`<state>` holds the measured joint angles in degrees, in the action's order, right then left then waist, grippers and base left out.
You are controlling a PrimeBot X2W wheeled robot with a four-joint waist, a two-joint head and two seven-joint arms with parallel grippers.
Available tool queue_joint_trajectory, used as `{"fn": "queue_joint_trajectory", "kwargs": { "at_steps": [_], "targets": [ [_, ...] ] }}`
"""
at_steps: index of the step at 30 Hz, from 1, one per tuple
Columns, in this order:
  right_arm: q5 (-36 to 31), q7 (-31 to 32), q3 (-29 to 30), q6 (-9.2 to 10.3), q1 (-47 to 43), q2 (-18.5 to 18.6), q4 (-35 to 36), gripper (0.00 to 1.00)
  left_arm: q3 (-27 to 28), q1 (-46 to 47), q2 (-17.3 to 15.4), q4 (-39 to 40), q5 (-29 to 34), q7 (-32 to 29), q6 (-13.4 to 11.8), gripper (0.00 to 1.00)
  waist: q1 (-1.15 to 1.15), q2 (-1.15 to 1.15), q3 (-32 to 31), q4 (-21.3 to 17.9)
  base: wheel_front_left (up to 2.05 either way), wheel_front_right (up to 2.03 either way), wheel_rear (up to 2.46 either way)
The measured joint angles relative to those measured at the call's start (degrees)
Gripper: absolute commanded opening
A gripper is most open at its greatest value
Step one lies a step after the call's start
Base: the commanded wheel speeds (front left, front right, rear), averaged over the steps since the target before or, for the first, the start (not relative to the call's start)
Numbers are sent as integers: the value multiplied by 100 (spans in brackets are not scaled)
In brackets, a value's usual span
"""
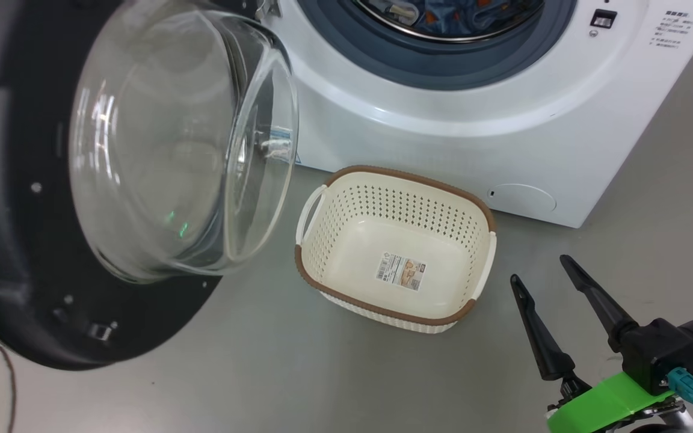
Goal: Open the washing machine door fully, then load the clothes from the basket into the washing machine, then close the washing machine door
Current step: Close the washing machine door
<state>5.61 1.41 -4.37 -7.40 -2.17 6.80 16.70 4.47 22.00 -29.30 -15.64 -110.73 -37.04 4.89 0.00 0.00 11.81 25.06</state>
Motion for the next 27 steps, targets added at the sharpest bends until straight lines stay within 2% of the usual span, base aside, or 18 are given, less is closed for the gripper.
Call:
{"fn": "queue_joint_trajectory", "kwargs": {
  "at_steps": [13, 27],
  "targets": [
    [0, -315, 20, 0, -30, -246, -277, 100, -310, -411, 235, 898, -60, -307, -19, 0, 0, 0, -295, -327, 0, 0, 0],
    [77, -566, -37, 0, -155, -368, -581, 100, -587, -645, 487, 1444, -185, -379, -375, 0, 0, 0, -578, -1092, 0, 0, 0]
  ]
}}
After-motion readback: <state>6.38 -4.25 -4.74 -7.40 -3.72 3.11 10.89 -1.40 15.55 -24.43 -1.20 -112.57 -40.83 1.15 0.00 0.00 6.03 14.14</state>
